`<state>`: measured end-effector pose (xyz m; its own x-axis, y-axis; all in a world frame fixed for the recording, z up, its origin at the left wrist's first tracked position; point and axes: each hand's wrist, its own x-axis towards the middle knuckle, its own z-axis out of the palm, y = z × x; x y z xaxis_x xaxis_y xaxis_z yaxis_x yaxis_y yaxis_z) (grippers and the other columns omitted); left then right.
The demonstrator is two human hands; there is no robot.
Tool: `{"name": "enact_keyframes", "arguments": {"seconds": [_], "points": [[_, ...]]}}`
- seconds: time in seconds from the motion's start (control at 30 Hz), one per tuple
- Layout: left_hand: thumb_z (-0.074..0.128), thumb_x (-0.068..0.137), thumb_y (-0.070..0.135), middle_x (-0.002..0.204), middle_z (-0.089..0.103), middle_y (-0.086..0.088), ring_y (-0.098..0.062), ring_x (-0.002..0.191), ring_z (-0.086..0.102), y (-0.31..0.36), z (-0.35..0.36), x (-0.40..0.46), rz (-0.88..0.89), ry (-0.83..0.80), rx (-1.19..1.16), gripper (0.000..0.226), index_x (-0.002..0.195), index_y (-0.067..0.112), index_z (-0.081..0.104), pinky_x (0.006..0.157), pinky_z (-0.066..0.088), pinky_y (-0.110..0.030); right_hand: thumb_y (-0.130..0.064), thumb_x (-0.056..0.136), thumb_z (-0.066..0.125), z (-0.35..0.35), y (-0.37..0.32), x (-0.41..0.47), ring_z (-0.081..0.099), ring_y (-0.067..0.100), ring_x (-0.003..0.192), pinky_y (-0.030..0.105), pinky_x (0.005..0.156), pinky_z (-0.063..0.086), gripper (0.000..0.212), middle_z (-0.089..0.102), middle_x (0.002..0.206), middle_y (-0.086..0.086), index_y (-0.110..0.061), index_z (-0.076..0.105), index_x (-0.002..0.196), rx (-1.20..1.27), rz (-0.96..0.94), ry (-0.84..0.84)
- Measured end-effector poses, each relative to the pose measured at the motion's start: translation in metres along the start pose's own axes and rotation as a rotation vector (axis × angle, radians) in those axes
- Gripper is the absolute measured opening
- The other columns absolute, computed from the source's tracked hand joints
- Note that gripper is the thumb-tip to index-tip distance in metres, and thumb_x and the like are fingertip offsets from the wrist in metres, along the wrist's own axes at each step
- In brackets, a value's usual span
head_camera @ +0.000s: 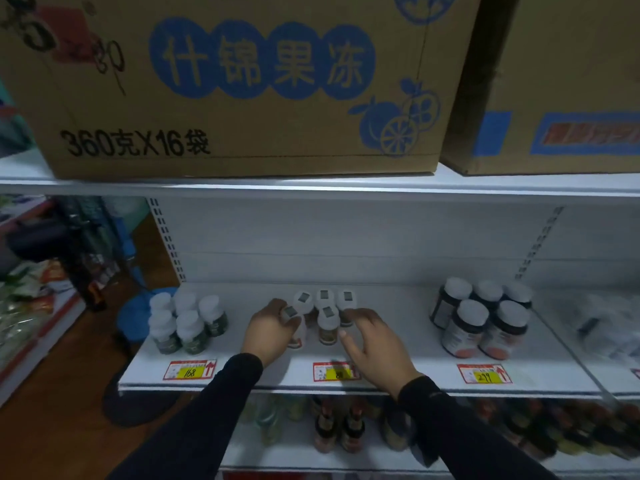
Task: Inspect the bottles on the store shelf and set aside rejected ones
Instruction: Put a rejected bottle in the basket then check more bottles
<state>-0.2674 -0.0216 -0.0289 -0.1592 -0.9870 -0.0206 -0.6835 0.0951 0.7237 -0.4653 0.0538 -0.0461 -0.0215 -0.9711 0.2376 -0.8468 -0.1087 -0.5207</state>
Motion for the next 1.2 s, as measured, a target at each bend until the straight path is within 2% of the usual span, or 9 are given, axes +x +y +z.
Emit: {"name": "enact_keyframes", "arguments": {"seconds": [0.07, 0.2, 0.33, 0.43, 0.57, 0.83, 0.93, 1.1, 1.2], "points": [[0.062, 0.093, 0.021, 0.097, 0.059, -0.002, 0.006, 0.061, 0.051, 0.002, -0.011, -0.001, 0.0, 0.034, -0.046, 0.021, 0.112, 0.012, 0.056, 0.052, 0.036, -0.004, -0.044, 0.098, 0.048, 0.005, -0.006, 0.005, 0.052, 0.017, 0.122, 0.025, 0.098, 0.042, 0.046, 0.051, 0.137, 0.001, -0.021, 0.049, 0.138, 0.06, 0.007, -0.014], [0.068, 0.087, 0.033, 0.099, 0.068, -0.005, -0.021, 0.092, 0.064, 0.01, -0.031, 0.0, 0.009, 0.084, -0.198, 0.027, 0.103, 0.012, 0.066, 0.079, 0.047, -0.025, -0.043, 0.096, 0.054, 0.013, -0.025, 0.012, 0.055, 0.011, 0.113, 0.017, 0.094, 0.039, 0.049, 0.053, 0.136, 0.002, -0.018, 0.05, 0.138, 0.217, 0.023, -0.012], [0.07, 0.086, 0.032, 0.094, 0.07, -0.011, -0.026, 0.086, 0.067, 0.021, -0.043, -0.003, 0.026, 0.071, -0.406, 0.023, 0.095, 0.012, 0.07, 0.083, 0.058, -0.044, -0.059, 0.086, 0.06, 0.018, -0.043, 0.014, 0.055, 0.005, 0.115, 0.027, 0.098, 0.049, 0.063, 0.057, 0.129, -0.007, -0.028, 0.047, 0.139, 0.421, 0.045, -0.012], [0.065, 0.093, 0.02, 0.095, 0.07, -0.018, -0.023, 0.08, 0.065, 0.031, -0.047, -0.003, 0.026, 0.034, -0.546, 0.016, 0.094, 0.005, 0.069, 0.075, 0.058, -0.035, -0.059, 0.078, 0.069, 0.015, -0.055, 0.013, 0.058, -0.004, 0.106, 0.022, 0.093, 0.05, 0.067, 0.059, 0.12, -0.015, -0.034, 0.046, 0.136, 0.515, 0.061, -0.013], [0.065, 0.093, 0.021, 0.097, 0.071, -0.017, -0.024, 0.083, 0.067, 0.039, -0.048, -0.005, 0.032, -0.018, -0.637, 0.02, 0.099, 0.003, 0.068, 0.075, 0.057, -0.034, -0.034, 0.08, 0.078, 0.008, -0.065, 0.009, 0.064, -0.004, 0.094, 0.013, 0.081, 0.05, 0.042, 0.067, 0.106, -0.015, -0.043, 0.052, 0.111, 0.664, 0.086, 0.037], [0.059, 0.095, 0.01, 0.103, 0.067, -0.008, -0.019, 0.088, 0.065, 0.045, -0.056, -0.002, 0.071, -0.135, -0.67, 0.019, 0.112, 0.013, 0.064, 0.086, 0.056, -0.039, -0.021, 0.094, 0.063, 0.007, -0.068, 0.004, 0.067, 0.004, 0.099, 0.03, 0.088, 0.054, 0.022, 0.072, 0.103, -0.016, -0.037, 0.06, 0.109, 0.856, 0.13, 0.035], [0.062, 0.093, 0.009, 0.101, 0.067, -0.011, -0.021, 0.085, 0.065, 0.046, -0.055, 0.0, 0.057, -0.118, -0.709, 0.022, 0.115, 0.009, 0.062, 0.085, 0.055, -0.04, -0.02, 0.093, 0.065, 0.007, -0.07, 0.004, 0.067, 0.003, 0.098, 0.026, 0.086, 0.054, 0.025, 0.07, 0.107, -0.012, -0.037, 0.058, 0.111, 0.88, 0.142, 0.05], [0.071, 0.088, 0.02, 0.104, 0.069, -0.009, -0.019, 0.086, 0.067, 0.044, -0.049, 0.003, 0.036, -0.064, -0.736, 0.029, 0.113, 0.006, 0.064, 0.069, 0.053, -0.026, -0.016, 0.085, 0.075, 0.005, -0.072, 0.006, 0.068, 0.007, 0.1, 0.027, 0.086, 0.056, 0.045, 0.065, 0.115, -0.005, -0.023, 0.051, 0.123, 0.939, 0.173, 0.053], [0.071, 0.088, 0.022, 0.104, 0.071, -0.01, -0.021, 0.088, 0.068, 0.044, -0.047, 0.003, 0.055, -0.088, -0.739, 0.027, 0.109, 0.007, 0.066, 0.072, 0.055, -0.028, -0.017, 0.087, 0.072, 0.006, -0.071, 0.007, 0.069, 0.01, 0.099, 0.026, 0.08, 0.055, 0.042, 0.067, 0.116, 0.0, -0.021, 0.051, 0.123, 0.958, 0.189, 0.053]]}}
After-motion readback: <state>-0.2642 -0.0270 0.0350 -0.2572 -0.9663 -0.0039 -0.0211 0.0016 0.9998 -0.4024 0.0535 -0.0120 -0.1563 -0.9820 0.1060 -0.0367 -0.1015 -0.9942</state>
